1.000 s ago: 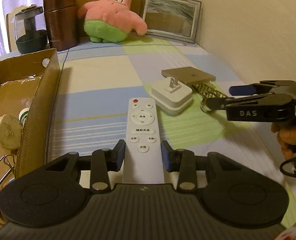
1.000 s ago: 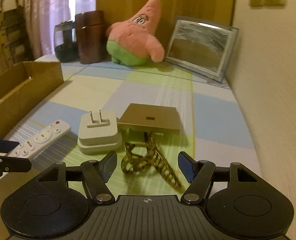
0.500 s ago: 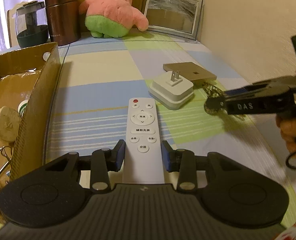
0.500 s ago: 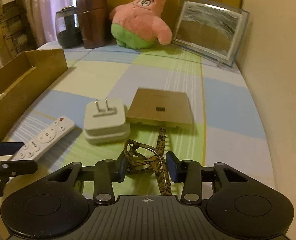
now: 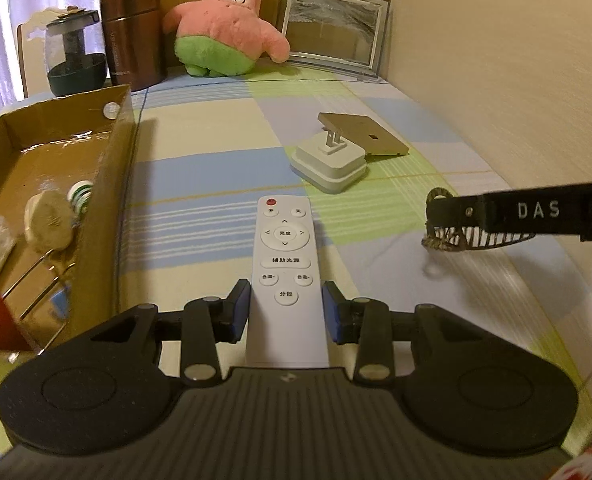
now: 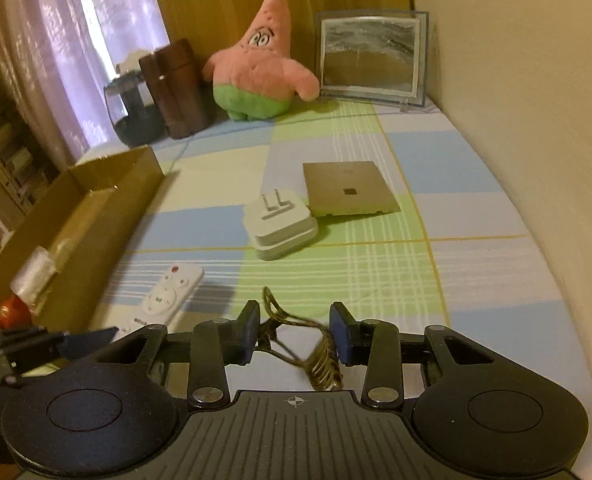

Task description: Organize rigid objects

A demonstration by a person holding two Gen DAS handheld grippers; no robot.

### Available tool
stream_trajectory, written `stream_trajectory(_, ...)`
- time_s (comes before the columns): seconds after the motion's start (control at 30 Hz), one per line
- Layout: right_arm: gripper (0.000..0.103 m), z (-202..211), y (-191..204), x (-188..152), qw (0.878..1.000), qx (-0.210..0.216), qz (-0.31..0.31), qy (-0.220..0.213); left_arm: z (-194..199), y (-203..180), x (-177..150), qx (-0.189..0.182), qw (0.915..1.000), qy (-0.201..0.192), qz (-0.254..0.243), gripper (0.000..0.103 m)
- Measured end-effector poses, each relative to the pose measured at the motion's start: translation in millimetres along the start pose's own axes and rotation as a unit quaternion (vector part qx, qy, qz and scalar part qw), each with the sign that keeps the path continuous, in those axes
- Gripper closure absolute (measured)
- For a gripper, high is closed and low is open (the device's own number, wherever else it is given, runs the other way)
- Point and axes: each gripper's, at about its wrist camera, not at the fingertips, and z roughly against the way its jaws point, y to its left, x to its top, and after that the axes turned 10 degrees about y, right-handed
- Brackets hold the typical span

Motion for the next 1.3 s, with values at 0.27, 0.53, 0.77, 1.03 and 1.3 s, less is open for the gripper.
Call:
stream_trajectory(0.27, 0.069, 24, 25, -30, 1.0, -0.006, -0.007, 0.0, 34, 9, -26, 0.004, 1.0, 0.002, -0.001, 0.07)
stream_trajectory(0.53, 0.069, 45, 44, -48, 1.0, -0.017, 0.006, -0.009, 64, 18, -44, 0.003, 1.0, -0.004, 0.005, 0.07)
stream_trajectory(0.77, 0.069, 64, 63, -54, 0.999, -0.016, 0.02, -0.026, 85, 21, -50, 0.0, 0.9998, -0.016, 0.008, 0.07)
stream_trajectory(1.03, 0.069, 81, 84, -55, 0.999, -0.01, 0.034, -0.035, 106, 26, -55, 0.001, 0.9995, -0.028, 0.012, 0.07)
stream_trajectory(1.3, 0.069, 87, 114, -55, 0.998, 0.007, 0.05, -0.044, 129, 39, -58, 0.011, 0.9989, -0.042, 0.018, 0.07)
